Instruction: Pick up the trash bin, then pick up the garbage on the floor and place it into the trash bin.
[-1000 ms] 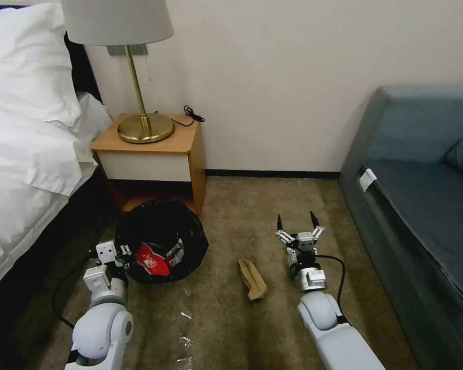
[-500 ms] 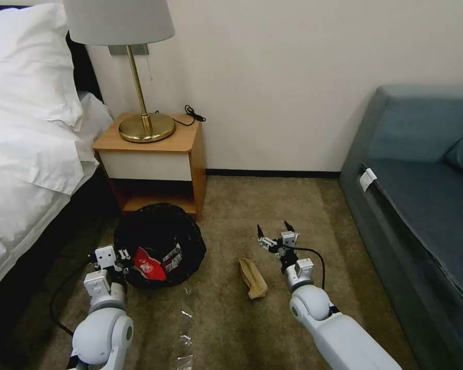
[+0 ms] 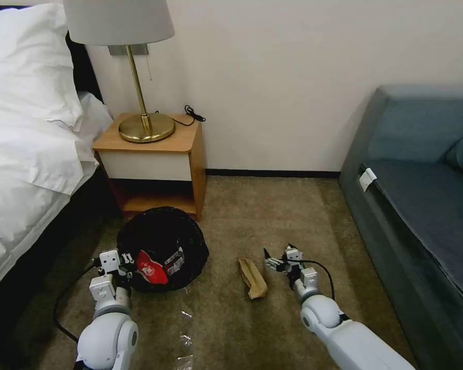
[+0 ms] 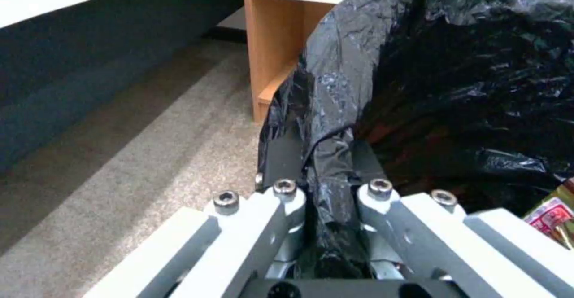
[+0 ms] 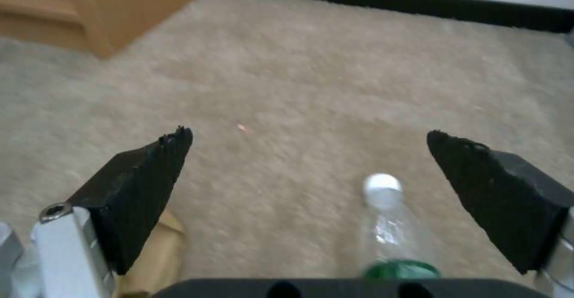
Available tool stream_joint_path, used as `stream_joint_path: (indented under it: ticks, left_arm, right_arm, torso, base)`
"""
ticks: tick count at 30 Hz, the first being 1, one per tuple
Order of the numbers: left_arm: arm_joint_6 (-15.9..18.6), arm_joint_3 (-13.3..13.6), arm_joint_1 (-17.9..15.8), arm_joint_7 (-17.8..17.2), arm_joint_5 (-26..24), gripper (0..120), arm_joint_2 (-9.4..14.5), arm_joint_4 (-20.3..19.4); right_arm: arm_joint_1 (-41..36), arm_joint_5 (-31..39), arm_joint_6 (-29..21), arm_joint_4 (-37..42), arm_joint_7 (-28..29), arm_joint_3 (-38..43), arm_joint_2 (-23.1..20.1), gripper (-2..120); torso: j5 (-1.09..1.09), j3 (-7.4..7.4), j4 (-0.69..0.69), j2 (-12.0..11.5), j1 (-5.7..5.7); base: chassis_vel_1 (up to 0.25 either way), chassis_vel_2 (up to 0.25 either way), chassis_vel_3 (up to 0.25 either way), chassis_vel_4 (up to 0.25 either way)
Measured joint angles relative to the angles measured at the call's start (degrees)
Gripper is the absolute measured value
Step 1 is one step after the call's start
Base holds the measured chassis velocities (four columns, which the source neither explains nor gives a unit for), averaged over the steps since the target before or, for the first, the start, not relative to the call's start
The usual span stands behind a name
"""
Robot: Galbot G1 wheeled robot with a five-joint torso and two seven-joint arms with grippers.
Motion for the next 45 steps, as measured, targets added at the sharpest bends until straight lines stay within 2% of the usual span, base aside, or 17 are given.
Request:
stream_joint_path:
  ticks: [6, 17, 18, 21, 23, 28, 32, 39, 41, 43, 44, 45]
  left_arm:
    - [0.09, 0.03, 0.38, -0.2, 0.25, 5, -0.23, -0.85]
    - [-0.12, 0.36, 1.04, -0.19, 2.26, 5, -1.35, -0.85]
    - [-0.27, 0.39, 1.04, -0.22, 2.78, 5, -1.73, -0.68]
    - [-0.47, 0.46, 1.07, -0.18, 3.12, 5, -1.98, -0.58]
    - [-0.69, 0.58, 1.2, 0.0, 3.56, 5, -2.34, -0.52]
    - [-0.7, 0.46, 1.07, -0.03, 3.67, 5, -2.43, -0.51]
    - [-0.7, 0.4, 1.04, -0.08, 3.83, 5, -2.64, -0.48]
    - [-0.66, 0.64, 0.73, -0.19, 4.03, 5, -2.92, -0.37]
    - [-0.63, 0.73, 0.66, -0.23, 4.04, 5, -2.94, -0.37]
    - [-0.55, 0.79, 0.65, -0.31, 4.05, 5, -2.95, -0.52]
    - [-0.55, 0.79, 0.65, -0.31, 4.05, 5, -2.95, -0.52]
    - [-0.54, 0.78, 0.69, -0.32, 4.04, 5, -2.92, -0.67]
  right_arm:
    - [0.64, 3.21, -0.68, -2.97, -2.28, -1.84, -2.18, 100]
    - [4.67, 7.2, -1.14, -10.73, -6.26, -4.46, -0.69, 100]
    - [6.15, 7.66, -2.09, -13.72, -6.96, -5.27, 0.2, 100]
    - [7.1, 7.48, -2.5, -15.79, -7.21, -5.42, 0.99, 100]
    - [10.29, 5.68, -2.72, -22.3, -8.41, -5.53, 4.37, 100]
    - [13.86, 4.35, -2.52, -29.26, -10.2, -5.73, 7.35, 100]
    - [15.99, 3.37, -2.06, -33.63, -11.44, -5.41, 8.71, 100]
    - [16.01, 2.1, -1.64, -35.66, -12.12, -3.82, 9.61, 100]
    - [15.9, 1.71, -1.05, -36.01, -12.3, -3.53, 9.93, 98]
    - [15.49, 1.39, -0.22, -36.1, -12.46, -3.2, 10.23, 85]
    - [15.49, 1.39, -0.22, -36.1, -12.46, -3.2, 10.23, 85]
    - [15.36, 1.35, -0.03, -36.11, -12.45, -3.11, 10.34, 80]
  torso:
    - [0.01, 0.0, 0.0, 0.0, 0.0]
    - [-0.01, 0.0, 0.01, 0.0, 0.0]
    - [0.0, 0.01, -0.01, 0.0, 0.0]
    - [-0.03, 0.0, -0.01, 0.0, 0.0]
    - [0.0, 0.0, 0.01, 0.0, 0.0]
    - [0.01, 0.01, 0.02, 0.0, 0.0]
    - [0.01, 0.01, 0.01, 0.0, 0.0]
    - [-0.01, 0.0, -0.01, 0.0, 0.0]
    - [0.0, 0.01, 0.0, 0.0, 0.0]
    - [-0.01, 0.0, 0.0, 0.0, 0.0]
    - [-0.01, 0.0, 0.0, 0.0, 0.0]
    - [-0.01, 0.0, -0.01, 0.0, 0.0]
  base:
    - [0.0, 0.0, 0.0, 0.0]
    - [0.0, 0.0, 0.0, 0.0]
    - [0.0, 0.0, 0.0, 0.0]
    - [0.0, 0.0, 0.0, 0.0]
    - [0.0, 0.0, 0.0, 0.0]
    - [0.0, 0.0, 0.0, 0.0]
    - [0.0, 0.0, 0.0, 0.0]
    - [0.0, 0.0, 0.0, 0.0]
    - [0.0, 0.0, 0.0, 0.0]
    - [0.0, 0.0, 0.0, 0.0]
    - [0.0, 0.0, 0.0, 0.0]
    - [0.0, 0.0, 0.0, 0.0]
